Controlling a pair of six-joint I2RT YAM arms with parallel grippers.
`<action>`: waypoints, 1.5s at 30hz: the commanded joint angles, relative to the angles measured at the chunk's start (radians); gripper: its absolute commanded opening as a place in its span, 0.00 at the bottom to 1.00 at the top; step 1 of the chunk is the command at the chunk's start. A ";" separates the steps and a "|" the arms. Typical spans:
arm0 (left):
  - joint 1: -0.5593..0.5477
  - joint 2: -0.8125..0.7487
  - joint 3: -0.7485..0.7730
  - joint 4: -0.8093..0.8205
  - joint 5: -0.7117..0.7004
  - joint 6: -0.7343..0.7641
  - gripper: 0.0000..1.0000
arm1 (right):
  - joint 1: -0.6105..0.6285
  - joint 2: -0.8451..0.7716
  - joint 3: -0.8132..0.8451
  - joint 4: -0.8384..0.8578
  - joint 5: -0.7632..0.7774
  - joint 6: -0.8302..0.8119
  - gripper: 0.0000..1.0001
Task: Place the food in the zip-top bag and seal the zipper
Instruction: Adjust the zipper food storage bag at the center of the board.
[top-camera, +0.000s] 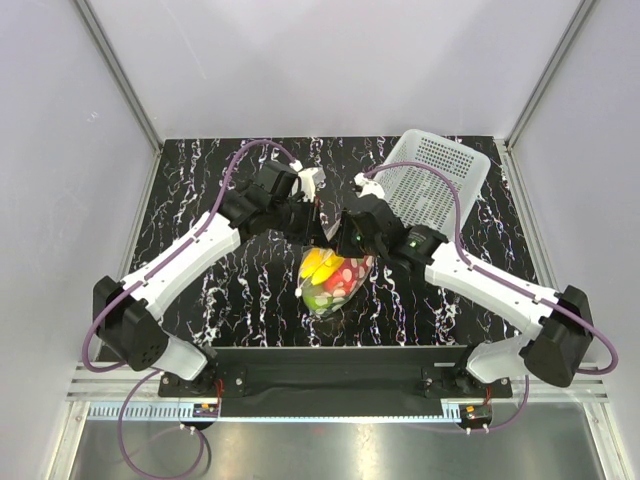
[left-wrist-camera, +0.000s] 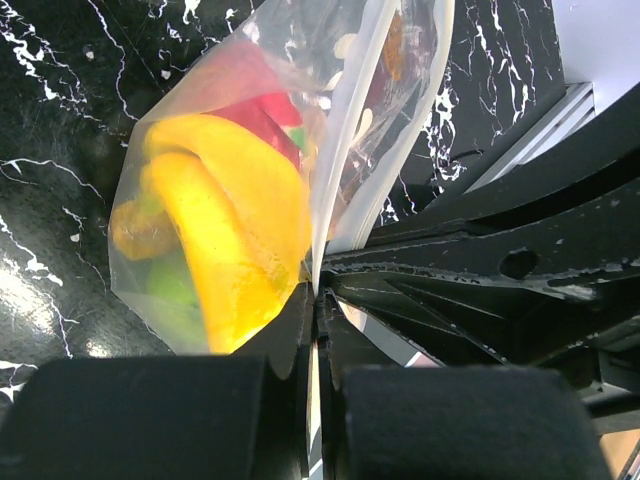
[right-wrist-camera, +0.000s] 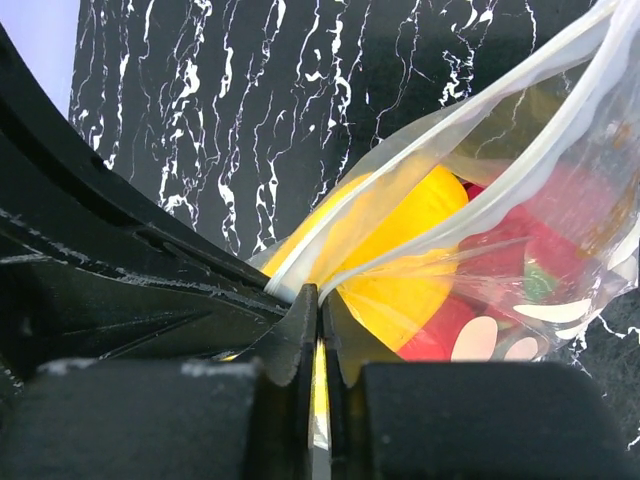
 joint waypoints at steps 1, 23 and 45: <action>-0.012 -0.036 0.038 0.042 0.037 -0.006 0.00 | -0.001 -0.053 -0.005 0.089 0.039 0.028 0.09; -0.012 -0.046 0.045 0.042 0.023 -0.026 0.00 | -0.001 -0.139 -0.068 0.092 0.151 0.175 0.87; -0.095 -0.084 -0.010 0.087 -0.160 -0.018 0.09 | -0.001 0.011 0.165 -0.204 0.141 0.351 0.75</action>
